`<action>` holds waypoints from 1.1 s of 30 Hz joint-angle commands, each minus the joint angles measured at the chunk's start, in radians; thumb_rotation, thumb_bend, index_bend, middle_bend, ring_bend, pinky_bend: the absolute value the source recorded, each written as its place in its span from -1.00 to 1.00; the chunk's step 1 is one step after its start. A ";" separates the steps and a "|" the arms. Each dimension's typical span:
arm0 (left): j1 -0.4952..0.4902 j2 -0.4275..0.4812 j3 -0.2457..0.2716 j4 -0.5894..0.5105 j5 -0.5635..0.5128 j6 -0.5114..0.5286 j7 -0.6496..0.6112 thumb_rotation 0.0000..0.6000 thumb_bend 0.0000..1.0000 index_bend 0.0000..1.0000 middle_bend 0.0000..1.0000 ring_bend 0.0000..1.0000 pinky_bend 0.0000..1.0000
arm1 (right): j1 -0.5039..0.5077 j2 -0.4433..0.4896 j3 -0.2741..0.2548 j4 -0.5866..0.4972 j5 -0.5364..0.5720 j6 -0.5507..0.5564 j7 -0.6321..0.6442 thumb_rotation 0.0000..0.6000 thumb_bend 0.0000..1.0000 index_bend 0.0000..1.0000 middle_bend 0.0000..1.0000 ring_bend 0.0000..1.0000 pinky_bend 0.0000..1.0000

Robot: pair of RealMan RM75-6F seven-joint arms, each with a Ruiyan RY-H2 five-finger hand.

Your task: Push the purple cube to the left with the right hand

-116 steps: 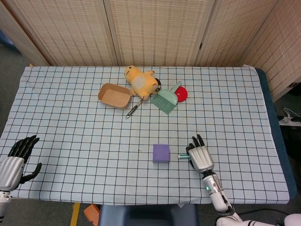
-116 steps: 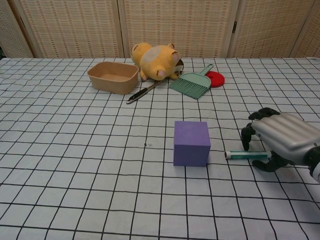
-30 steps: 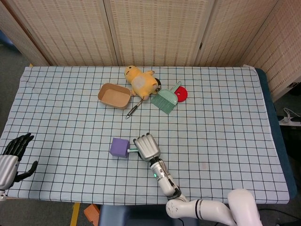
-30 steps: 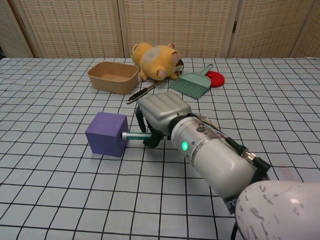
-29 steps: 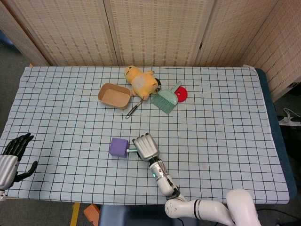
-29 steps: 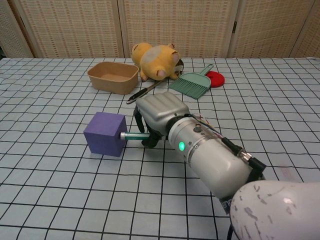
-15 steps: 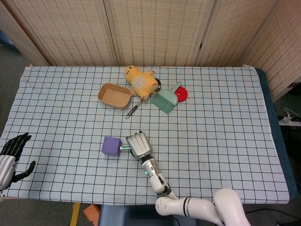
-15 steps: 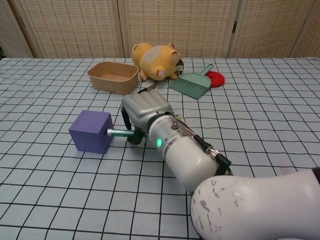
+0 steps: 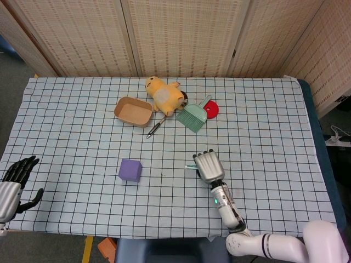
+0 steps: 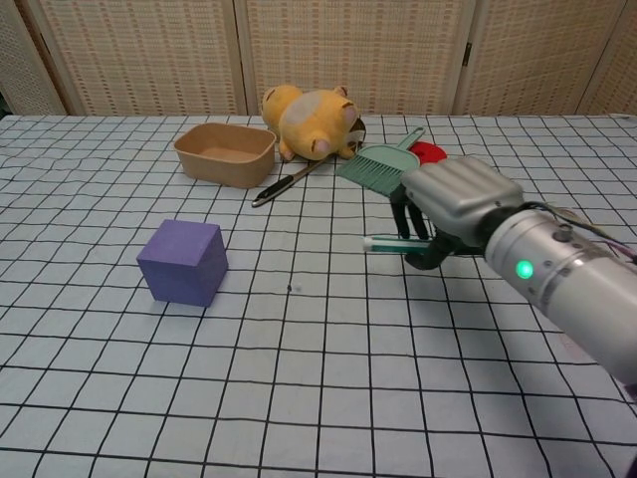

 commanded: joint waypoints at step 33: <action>0.009 -0.008 -0.016 -0.123 -0.144 -0.078 0.308 1.00 -0.14 -1.00 -1.00 -1.00 -0.85 | -0.468 0.433 -0.278 0.010 -0.492 0.472 0.596 1.00 -0.61 -1.00 -1.00 -1.00 -1.00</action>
